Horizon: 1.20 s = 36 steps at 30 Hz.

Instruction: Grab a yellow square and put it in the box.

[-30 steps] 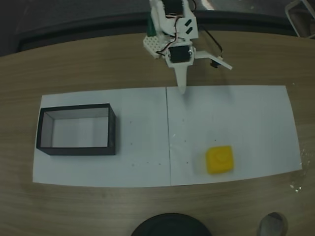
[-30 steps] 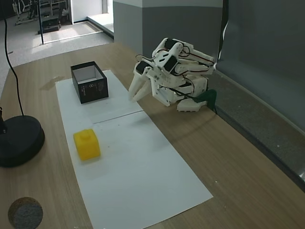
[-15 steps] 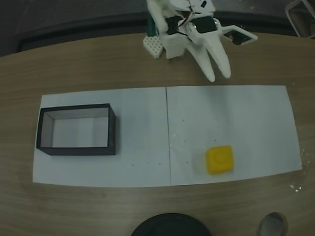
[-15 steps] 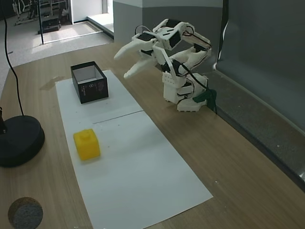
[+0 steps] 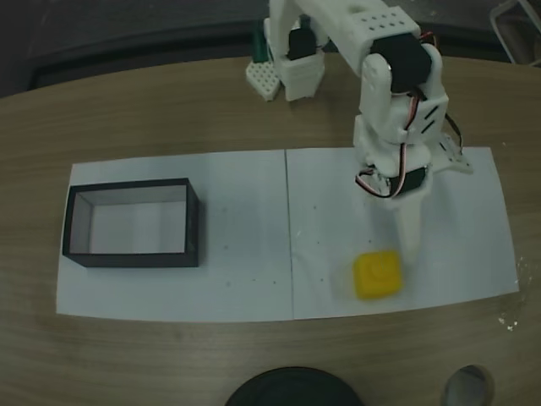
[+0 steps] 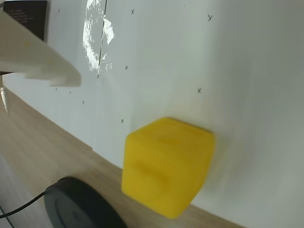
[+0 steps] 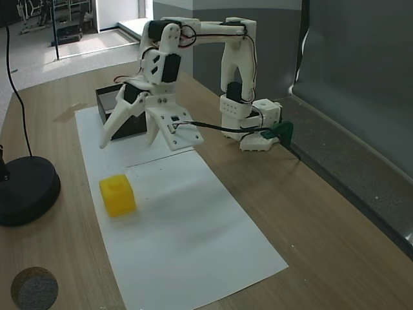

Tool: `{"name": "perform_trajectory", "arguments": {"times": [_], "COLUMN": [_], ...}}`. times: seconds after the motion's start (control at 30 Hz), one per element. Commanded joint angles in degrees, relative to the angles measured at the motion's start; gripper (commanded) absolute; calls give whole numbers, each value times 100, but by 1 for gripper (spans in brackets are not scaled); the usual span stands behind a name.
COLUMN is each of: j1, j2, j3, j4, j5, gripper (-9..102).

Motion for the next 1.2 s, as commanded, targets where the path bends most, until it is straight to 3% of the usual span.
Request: {"name": "perform_trajectory", "arguments": {"times": [0.0,0.33,0.7,0.97,1.17], "j1": [9,141,439,264,185], "j2": [-756,-2347,-3287,-3331,-3331], "j3": [-993,-2716,-3577,-3533,-3568], "j4": [360,703,940,940,940], "j5": [35,26,-26,-26,-18], "gripper": [41,42,40,6,5]}}
